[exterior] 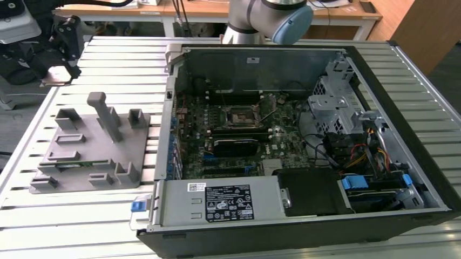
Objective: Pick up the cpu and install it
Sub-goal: 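Pick up the cpu and move it towards the insertion slot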
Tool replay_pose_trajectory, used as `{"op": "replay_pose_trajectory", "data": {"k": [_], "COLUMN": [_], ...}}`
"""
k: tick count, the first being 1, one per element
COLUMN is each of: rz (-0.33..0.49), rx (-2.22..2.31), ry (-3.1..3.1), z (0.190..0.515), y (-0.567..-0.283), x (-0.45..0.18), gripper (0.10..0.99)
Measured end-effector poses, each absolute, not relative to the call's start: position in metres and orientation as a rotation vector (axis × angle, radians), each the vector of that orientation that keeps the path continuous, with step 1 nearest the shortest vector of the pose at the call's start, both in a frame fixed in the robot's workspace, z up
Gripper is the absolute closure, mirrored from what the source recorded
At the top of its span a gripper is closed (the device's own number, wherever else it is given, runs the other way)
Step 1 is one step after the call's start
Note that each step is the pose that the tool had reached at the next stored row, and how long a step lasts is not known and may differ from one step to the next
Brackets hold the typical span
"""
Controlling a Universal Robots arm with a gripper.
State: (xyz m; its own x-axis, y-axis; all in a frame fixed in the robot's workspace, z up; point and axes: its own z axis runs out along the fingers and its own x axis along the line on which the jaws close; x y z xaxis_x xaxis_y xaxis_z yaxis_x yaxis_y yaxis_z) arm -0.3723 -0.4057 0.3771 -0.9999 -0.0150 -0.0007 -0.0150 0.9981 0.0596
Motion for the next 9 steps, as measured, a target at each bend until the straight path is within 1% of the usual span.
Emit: {"op": "replay_pose_trajectory", "data": {"k": [9], "rz": [0.094], "rx": [-0.024], "ry": [3.140], "z": [0.3759], "y": [-0.4057], "x": [-0.3656], "gripper": [0.545]}}
